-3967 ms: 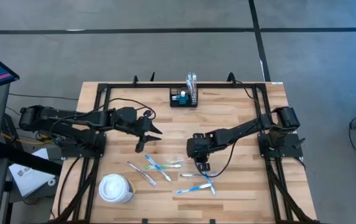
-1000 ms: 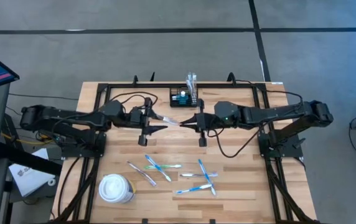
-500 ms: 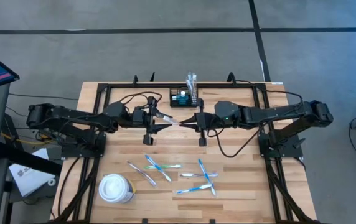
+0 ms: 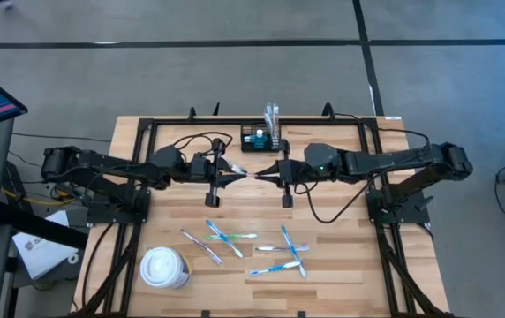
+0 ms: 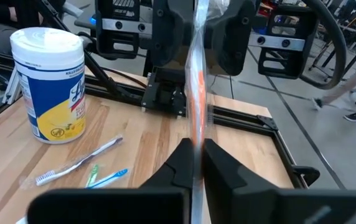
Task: Pick & Place toothbrushing station
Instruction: Put the toothbrush into the mesh organizer
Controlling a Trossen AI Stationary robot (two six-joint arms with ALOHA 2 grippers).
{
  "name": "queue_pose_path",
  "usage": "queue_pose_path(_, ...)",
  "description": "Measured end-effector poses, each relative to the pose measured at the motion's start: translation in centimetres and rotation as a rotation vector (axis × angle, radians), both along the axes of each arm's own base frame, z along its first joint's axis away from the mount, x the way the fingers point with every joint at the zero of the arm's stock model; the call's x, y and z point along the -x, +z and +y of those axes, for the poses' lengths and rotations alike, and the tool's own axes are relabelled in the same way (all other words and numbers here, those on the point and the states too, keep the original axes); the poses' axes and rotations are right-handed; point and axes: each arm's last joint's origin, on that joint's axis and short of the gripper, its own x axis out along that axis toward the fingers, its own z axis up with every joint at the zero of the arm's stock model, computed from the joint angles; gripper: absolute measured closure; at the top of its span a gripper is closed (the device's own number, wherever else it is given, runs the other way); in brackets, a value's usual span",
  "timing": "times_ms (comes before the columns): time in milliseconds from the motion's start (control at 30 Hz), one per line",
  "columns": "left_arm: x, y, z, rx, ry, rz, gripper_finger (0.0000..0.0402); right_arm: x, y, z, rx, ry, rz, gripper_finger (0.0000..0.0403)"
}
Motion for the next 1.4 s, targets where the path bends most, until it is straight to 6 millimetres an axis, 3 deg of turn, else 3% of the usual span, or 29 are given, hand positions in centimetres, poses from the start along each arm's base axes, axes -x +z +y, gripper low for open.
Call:
queue_pose_path(267,0.1,0.0,0.0,-0.003,-0.007,0.002,0.0396,0.1,-0.2,0.0,0.001,-0.001,0.027,0.0353)
queue_pose_path(467,0.1,-0.3,1.2,0.003,0.035,0.026,0.0396,0.3,-1.0,-1.4,-0.02,-0.053,0.109,0.0327)
queue_pose_path(900,0.9,-1.6,6.7,0.115,0.262,0.142,0.0396,1.3,-2.5,-5.0,-0.176,-0.234,0.269,0.0321)
queue_pose_path(1200,2.7,-2.2,11.4,0.263,0.469,0.172,0.0396,1.2,-2.6,-4.5,-0.187,-0.221,0.27,0.0321)
queue_pose_path(1400,3.4,-2.4,12.9,0.298,0.554,0.161,0.0396,-0.1,-4.1,-4.4,-0.176,-0.212,0.303,0.0321)
